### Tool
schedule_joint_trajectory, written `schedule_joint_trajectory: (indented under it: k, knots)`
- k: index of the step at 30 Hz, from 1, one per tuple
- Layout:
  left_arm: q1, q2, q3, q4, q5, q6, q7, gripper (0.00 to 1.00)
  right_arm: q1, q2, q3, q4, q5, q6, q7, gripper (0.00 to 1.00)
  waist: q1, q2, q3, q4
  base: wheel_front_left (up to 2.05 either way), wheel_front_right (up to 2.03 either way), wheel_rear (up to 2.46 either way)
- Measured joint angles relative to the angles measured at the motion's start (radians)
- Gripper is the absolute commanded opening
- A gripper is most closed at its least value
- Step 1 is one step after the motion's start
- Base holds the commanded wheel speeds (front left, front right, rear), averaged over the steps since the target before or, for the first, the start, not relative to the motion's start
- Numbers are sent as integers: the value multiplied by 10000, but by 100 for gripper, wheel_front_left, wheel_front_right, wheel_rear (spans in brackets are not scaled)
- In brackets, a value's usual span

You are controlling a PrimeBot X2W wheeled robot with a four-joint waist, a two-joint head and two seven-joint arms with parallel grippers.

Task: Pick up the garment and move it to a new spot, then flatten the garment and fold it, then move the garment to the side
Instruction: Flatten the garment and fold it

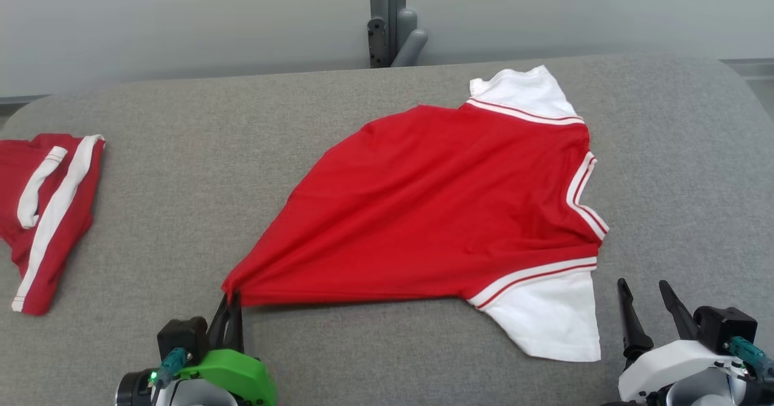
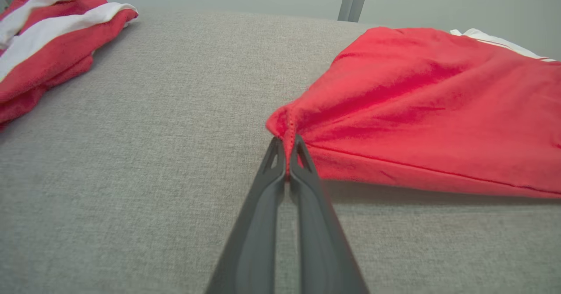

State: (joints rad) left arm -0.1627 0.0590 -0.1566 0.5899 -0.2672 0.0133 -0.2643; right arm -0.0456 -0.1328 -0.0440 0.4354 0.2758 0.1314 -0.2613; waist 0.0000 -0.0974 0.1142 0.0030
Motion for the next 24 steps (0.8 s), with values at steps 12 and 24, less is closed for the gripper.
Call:
schedule_joint_trajectory:
  k: [12, 24]
  knots:
    - [1051, -42, 1024, 272, 543, -228, 0, 100, 104, 211, 0, -2, -52, 0, 0, 100, 0, 0, -362, -146, 0, 0, 0]
    - [2030, -88, 1603, -1574, 947, -267, 2, 100, 606, 456, -199, -685, -178, 0, 0, 100, 0, 0, -861, -195, 0, 0, 0]
